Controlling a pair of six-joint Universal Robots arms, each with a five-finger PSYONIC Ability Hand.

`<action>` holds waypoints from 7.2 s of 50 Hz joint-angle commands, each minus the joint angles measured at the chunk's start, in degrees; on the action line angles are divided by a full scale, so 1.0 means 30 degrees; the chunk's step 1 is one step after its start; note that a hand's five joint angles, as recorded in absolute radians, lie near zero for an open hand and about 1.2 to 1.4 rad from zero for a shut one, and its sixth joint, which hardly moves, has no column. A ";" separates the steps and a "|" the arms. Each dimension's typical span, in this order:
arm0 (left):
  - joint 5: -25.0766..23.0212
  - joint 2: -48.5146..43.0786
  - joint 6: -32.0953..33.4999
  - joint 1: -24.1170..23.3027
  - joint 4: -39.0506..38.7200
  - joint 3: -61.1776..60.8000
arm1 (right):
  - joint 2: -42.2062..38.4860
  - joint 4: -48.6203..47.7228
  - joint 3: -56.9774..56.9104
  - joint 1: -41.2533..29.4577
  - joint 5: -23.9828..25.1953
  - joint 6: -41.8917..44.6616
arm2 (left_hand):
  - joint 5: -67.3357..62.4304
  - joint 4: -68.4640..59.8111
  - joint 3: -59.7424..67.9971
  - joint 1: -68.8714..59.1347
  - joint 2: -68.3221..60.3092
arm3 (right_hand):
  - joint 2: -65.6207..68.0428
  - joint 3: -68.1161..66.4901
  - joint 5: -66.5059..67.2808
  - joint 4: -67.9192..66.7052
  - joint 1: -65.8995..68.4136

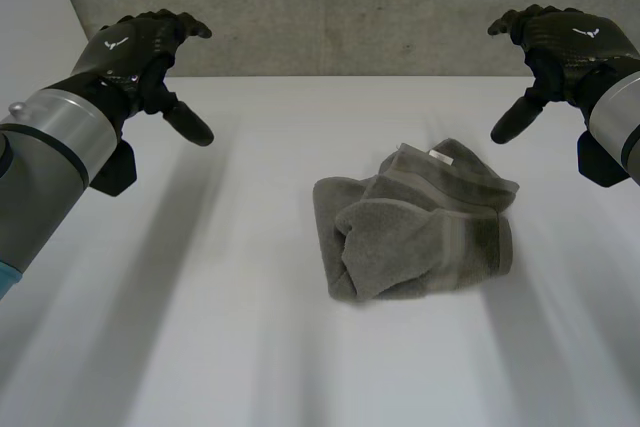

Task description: Fold the towel.

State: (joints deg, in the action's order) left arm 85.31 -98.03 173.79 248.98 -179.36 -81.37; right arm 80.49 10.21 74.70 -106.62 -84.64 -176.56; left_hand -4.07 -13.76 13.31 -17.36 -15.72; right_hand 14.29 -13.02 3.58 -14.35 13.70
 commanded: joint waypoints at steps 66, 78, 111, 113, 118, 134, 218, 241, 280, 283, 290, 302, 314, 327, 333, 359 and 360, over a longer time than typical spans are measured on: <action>-0.2537 -0.2247 0.1922 -0.3044 -0.2116 0.6997 | -0.0089 -0.6672 -0.4720 0.0386 0.8000 -0.3308 | -2.1977 0.1254 -0.1103 -2.0880 -2.1425 | 2.1904 0.1006 2.2142 0.1450 2.2101; 0.0217 0.1651 0.2215 -0.3102 -0.5864 -0.4329 | 0.2761 -0.5337 0.3783 0.0355 1.1310 0.0993 | -2.1977 0.1254 -0.1103 -2.0880 -2.1425 | 2.1904 0.1006 2.2142 0.1450 2.2101; -0.0838 -0.3243 0.3856 -0.2370 -0.4928 -0.6216 | 0.0036 -0.2437 0.7504 0.2025 0.7121 0.8230 | -0.3873 0.1254 -0.1103 -0.2777 -0.3322 | 2.1904 0.1006 2.2142 0.1450 2.2101; -0.0955 -0.3505 0.3856 -0.2457 -0.4957 -0.6624 | -0.0022 -0.2437 0.7445 0.2201 0.7121 0.7790 | -0.3929 0.1254 -0.1103 -0.2833 -0.3377 | 2.1904 0.1006 2.2142 0.1450 2.2101; -0.1335 -0.3681 0.3914 -0.2458 -0.4958 -0.6831 | -0.1395 -0.2524 0.7065 0.2727 0.7121 0.6591 | -0.4265 0.1254 -0.1103 -0.3168 -0.3713 | 2.1904 0.1006 2.2142 0.1450 2.2101; -0.2068 -0.4413 0.5198 -0.2194 -0.5278 -0.7183 | -0.3244 -0.2700 0.6244 0.3285 0.6828 0.6472 | -0.4213 0.1254 -0.1103 -0.3116 -0.3661 | 2.1904 0.1006 2.2142 0.1450 2.2101; -0.4964 -0.1691 0.5526 0.0443 -0.2417 -0.4461 | -0.1048 0.0610 0.4281 0.5072 0.7443 0.5710 | -2.1977 0.1254 -0.1103 -2.0880 -2.1425 | 2.1904 0.1006 2.2142 0.1450 2.2101; -0.1574 -1.1007 0.5731 0.0443 -0.2549 0.3920 | -0.3801 0.0493 0.3284 0.2817 0.7121 0.7116 | -0.4608 0.1254 -0.1103 -0.3511 -0.4056 | 2.1904 0.1006 2.2142 0.1450 2.2101; -0.4324 -0.4327 0.9393 0.1615 -0.5075 -0.7036 | -0.4036 0.0405 0.3490 0.2728 0.7209 0.7116 | -0.4771 0.1254 -0.1103 -0.3674 -0.4219 | 2.1904 0.1006 2.2142 0.1450 2.2101; -0.4295 -0.4737 0.9803 0.1644 -0.6364 -0.7300 | -0.4124 0.0405 0.3490 0.2728 0.7209 0.7146 | -0.4715 0.1254 -0.1103 -0.3618 -0.4163 | 2.1904 0.1006 2.2142 0.1450 2.2101; -0.4294 -0.6082 0.9861 0.1644 -0.7681 -0.6774 | -0.4387 0.0405 0.3490 0.2699 0.7209 0.7175 | -0.4771 0.1254 -0.1103 -0.3674 -0.4219 | 2.1904 0.1006 2.2142 0.1450 2.2101; -0.4324 -0.7959 1.0096 0.1556 -0.7770 -0.4546 | -0.4563 0.0229 0.3490 0.2699 0.7209 0.7175 | -0.5219 0.1254 -0.1103 -0.4123 -0.4667 | 2.1904 0.1006 2.2142 0.1450 2.2101; -0.4266 -0.7643 1.0478 0.1673 -0.7712 -0.4281 | -0.4476 0.0171 0.3315 0.2904 0.6975 0.6941 | -0.7798 0.1254 -0.1103 -0.6702 -0.7247 | 2.1904 0.1006 2.2142 0.1450 2.2101; -0.4383 -0.5469 1.0360 0.1849 -0.9702 -0.6069 | -0.4036 0.0200 0.3431 0.2904 0.6418 0.6911 | -0.7686 0.1254 -0.1103 -0.6590 -0.7135 | 2.1904 0.1006 2.2142 0.1450 2.2101; -0.4441 -0.5820 1.0418 0.1849 -0.9792 -0.6069 | -0.4095 0.0200 0.3432 0.2904 0.6418 0.6911 | -0.9689 0.1254 -0.1103 -0.8593 -0.9137 | 2.1904 0.1006 2.2142 0.1450 2.2101; -0.5760 -0.6758 0.9891 0.1908 -0.9411 -0.5073 | -0.4739 0.0405 0.3226 0.2728 0.6505 0.7204 | -2.1977 0.1254 -0.1103 -2.0880 -2.1425 | 2.1904 0.1006 2.2142 0.1450 2.2101; -0.5760 -0.6700 0.9775 0.1908 -0.9324 -0.4638 | -0.4884 0.0434 0.3052 0.2699 0.6563 0.7378 | -2.1977 0.1254 -0.1103 -2.0880 -2.1425 | 2.1904 0.1006 2.2142 0.1450 2.2101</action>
State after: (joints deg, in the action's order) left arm 68.03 -119.34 204.01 254.53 -207.80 -97.69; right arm 66.82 10.97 84.83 -98.06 -65.51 -155.14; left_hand -65.49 -13.76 13.31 -74.55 -76.06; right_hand 74.50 -13.02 66.68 -14.35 76.30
